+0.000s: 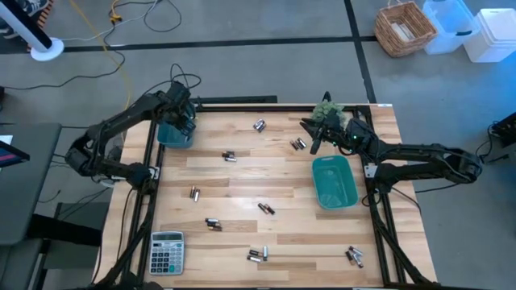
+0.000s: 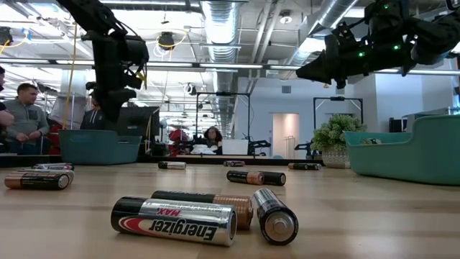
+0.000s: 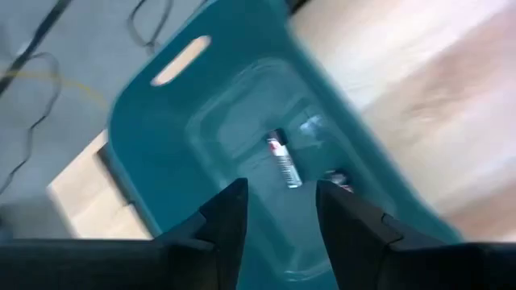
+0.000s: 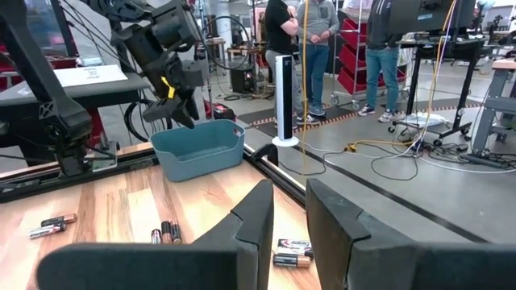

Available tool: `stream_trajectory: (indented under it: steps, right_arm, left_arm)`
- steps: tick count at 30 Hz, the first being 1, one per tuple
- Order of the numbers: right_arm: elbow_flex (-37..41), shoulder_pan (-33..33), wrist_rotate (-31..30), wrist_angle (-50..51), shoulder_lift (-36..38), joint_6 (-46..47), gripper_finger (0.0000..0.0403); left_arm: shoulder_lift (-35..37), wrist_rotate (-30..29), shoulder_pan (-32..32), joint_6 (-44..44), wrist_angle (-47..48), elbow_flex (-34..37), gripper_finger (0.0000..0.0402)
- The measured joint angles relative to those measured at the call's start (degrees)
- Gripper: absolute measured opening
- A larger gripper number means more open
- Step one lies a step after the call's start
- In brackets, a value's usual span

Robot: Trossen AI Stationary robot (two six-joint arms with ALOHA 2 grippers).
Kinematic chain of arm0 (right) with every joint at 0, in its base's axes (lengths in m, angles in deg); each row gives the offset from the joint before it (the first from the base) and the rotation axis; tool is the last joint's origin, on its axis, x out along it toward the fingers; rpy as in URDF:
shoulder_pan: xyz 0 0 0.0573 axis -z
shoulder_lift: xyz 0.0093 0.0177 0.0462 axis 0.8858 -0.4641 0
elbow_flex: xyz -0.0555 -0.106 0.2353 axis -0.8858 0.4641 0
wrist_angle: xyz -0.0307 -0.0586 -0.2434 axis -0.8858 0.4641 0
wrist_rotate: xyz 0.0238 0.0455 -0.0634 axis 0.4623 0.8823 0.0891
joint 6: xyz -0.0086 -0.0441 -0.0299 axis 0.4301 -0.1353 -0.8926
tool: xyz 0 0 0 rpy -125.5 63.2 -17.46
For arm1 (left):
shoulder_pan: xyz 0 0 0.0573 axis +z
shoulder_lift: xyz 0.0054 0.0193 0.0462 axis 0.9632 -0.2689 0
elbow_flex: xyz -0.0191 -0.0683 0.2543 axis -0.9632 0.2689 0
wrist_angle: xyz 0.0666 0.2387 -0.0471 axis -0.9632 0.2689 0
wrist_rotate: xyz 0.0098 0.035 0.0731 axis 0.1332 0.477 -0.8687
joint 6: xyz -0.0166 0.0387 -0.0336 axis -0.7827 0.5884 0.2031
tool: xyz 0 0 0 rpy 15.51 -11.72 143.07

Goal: Sort batteries
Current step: Put the brown-block battery into the green bin

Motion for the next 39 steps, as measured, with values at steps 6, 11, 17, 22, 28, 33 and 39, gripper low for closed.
stream_trajectory:
  steps: [6,11,17,22,28,33,39]
  right_arm:
    - [0.0,0.0,0.0,0.0,0.0,-0.4,0.0089]
    - [0.0,0.0,0.0,0.0,0.0,0.0,0.0089]
    - [0.0,0.0,0.0,-0.4,0.0,6.7,0.0089]
    - [0.0,-0.9,0.0,0.0,-0.1,7.5,0.0089]
    - [0.0,-4.0,0.0,0.2,-0.1,4.1,0.0096]
    - [0.0,-5.2,0.1,0.2,-0.1,2.9,0.0127]
    - [0.0,-6.2,0.1,1.0,-0.1,2.1,0.0174]
  left_arm:
    - [3.1,10.7,-4.3,2.7,-1.7,0.0,0.0145]
    - [3.8,11.5,-10.6,2.2,-2.1,0.0,0.0145]
    - [3.8,11.5,-19.0,-1.6,-4.3,0.0,0.0146]
    - [3.7,11.4,-26.1,-3.8,-4.3,0.0,0.0146]
    - [3.7,8.0,-35.4,-3.8,1.4,0.0,0.0146]
    - [3.7,7.2,-42.9,-6.2,3.9,1.7,0.0146]
    - [3.7,7.3,-52.1,-11.8,3.5,8.6,0.0148]
